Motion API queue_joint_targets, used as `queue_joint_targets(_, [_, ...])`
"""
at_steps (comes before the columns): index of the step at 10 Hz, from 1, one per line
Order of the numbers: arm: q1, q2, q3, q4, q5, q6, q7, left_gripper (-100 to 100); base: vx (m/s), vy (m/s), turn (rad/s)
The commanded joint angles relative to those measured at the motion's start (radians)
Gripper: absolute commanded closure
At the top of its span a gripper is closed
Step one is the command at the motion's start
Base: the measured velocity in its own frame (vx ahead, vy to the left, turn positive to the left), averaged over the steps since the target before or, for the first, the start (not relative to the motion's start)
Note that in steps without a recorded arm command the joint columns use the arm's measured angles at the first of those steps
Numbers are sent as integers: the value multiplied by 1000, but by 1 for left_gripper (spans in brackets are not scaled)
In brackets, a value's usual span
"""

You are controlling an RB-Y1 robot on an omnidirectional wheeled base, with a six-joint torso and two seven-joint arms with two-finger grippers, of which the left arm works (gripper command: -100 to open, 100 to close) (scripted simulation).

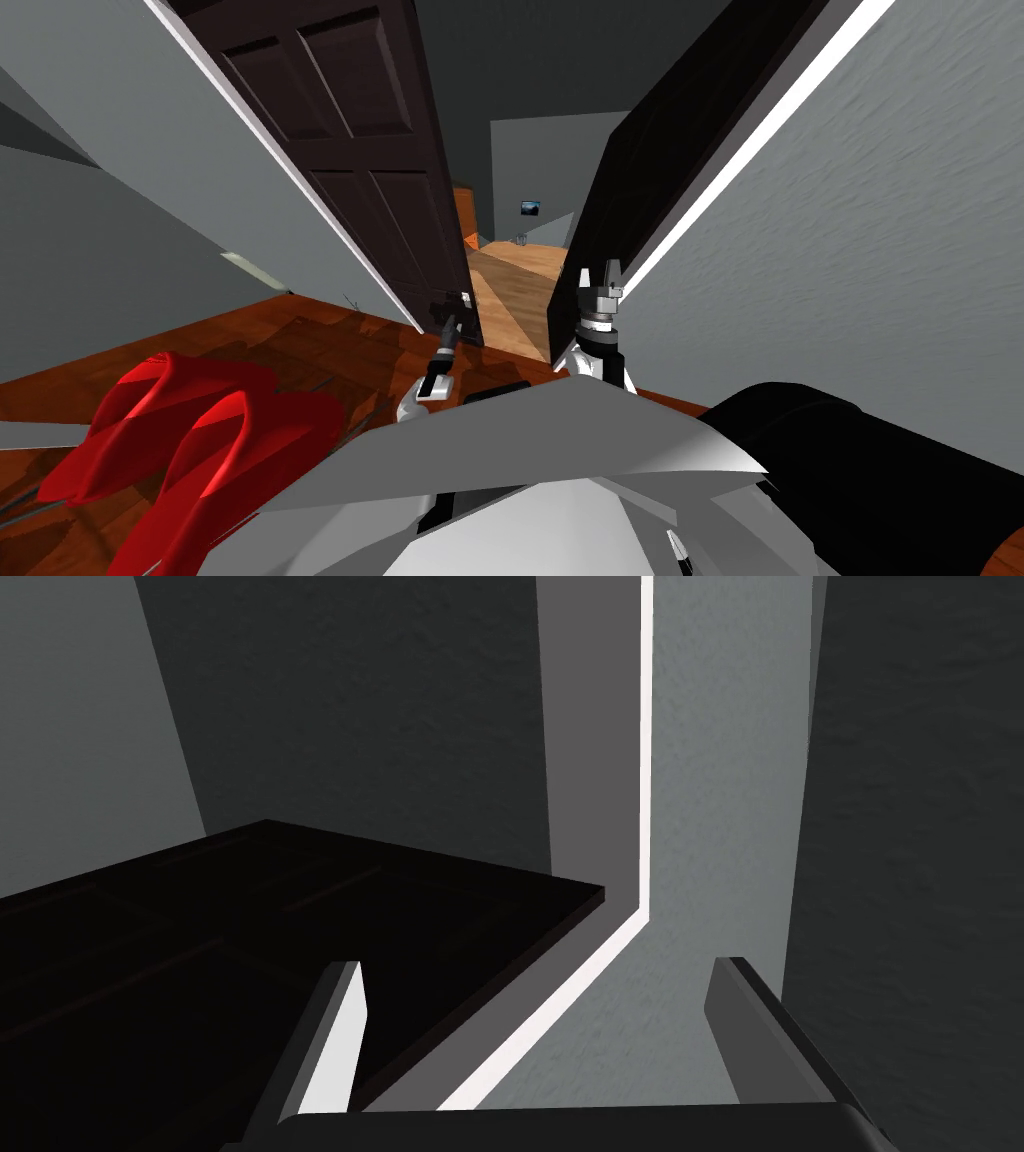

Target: Push the door open

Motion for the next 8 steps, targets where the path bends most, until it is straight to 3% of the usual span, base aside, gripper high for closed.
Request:
queue_joint_targets(1, [-15, 1, -6, 36, -2, -7, 3, -100, 65, 83, -84])
queue_joint_targets(8, [-85, 3, -35, 215, -15, -47, 16, -100, 73, 114, -90])
